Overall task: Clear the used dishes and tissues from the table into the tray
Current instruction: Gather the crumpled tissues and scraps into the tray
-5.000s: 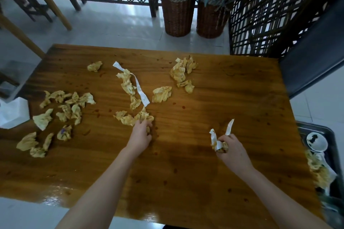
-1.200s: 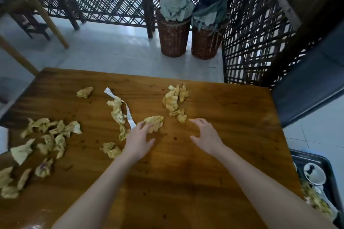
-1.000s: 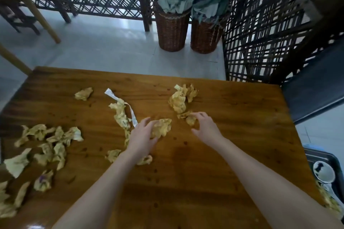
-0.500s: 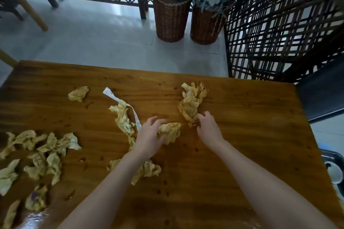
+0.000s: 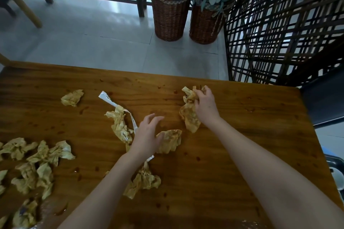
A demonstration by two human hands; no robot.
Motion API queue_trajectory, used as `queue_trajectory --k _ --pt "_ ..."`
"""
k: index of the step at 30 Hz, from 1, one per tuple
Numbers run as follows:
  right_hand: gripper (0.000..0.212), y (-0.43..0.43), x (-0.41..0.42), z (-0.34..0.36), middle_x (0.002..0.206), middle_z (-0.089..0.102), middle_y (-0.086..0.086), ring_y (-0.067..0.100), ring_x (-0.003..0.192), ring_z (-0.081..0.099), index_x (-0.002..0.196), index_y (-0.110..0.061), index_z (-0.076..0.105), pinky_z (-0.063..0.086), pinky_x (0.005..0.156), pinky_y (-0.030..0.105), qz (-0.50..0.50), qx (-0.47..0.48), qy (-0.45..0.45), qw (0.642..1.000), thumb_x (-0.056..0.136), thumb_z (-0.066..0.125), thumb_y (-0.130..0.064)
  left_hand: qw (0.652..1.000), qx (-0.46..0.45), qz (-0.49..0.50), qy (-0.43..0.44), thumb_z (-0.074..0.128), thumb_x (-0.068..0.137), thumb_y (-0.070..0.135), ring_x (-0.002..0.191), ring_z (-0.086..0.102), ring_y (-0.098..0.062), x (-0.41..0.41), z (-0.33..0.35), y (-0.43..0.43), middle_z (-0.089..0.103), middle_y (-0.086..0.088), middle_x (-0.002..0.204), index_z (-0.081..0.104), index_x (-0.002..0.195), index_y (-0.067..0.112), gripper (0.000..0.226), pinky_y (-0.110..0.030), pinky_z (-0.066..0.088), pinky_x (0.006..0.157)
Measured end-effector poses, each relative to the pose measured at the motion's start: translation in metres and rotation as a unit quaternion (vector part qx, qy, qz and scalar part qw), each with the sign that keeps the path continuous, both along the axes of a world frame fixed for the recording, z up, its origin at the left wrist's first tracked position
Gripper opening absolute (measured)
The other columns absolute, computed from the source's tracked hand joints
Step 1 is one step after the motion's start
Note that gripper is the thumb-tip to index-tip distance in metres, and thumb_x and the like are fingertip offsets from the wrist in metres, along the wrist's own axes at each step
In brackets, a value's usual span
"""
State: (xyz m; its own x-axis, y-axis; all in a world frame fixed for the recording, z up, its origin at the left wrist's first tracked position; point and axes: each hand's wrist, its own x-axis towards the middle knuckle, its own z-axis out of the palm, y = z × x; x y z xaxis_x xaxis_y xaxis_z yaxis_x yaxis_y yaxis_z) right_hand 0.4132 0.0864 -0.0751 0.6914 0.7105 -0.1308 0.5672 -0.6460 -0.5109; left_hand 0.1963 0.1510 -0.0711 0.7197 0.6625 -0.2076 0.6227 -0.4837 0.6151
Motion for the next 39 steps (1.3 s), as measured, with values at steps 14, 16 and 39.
queue_trajectory --k 14,16,39 --pt "0.026 -0.003 0.003 -0.013 0.115 0.046 0.003 0.020 0.104 0.049 0.112 -0.019 0.057 0.051 0.082 0.032 -0.027 0.005 0.021 0.999 0.088 0.058 -0.010 1.000 -0.018 0.009 0.001 0.059 0.092 0.027 0.136 0.033 -0.021 -0.002 -0.003 0.004 0.032 -0.002 0.148 0.045 0.137 0.028 0.047 -0.045 0.034 0.110" --pt "0.024 -0.009 0.001 -0.007 0.110 0.046 -0.001 0.015 0.101 0.049 0.110 -0.018 0.058 0.046 0.078 0.026 -0.026 0.033 0.024 0.999 0.088 0.059 -0.010 1.000 -0.019 0.003 0.006 0.058 0.092 0.028 0.136 0.033 -0.021 -0.001 -0.002 0.001 0.031 -0.002 0.149 0.044 0.137 0.029 0.047 -0.043 0.034 0.110" --pt "0.019 -0.119 -0.012 0.044 0.100 0.051 -0.005 0.006 0.088 0.046 0.104 -0.020 0.063 0.035 0.067 0.011 -0.093 0.105 0.043 0.989 0.086 0.066 -0.014 0.992 0.029 -0.095 0.077 0.053 0.090 0.000 0.114 0.045 -0.022 0.024 -0.006 -0.029 0.045 -0.003 0.123 0.046 0.130 0.020 0.046 -0.029 0.044 0.090"
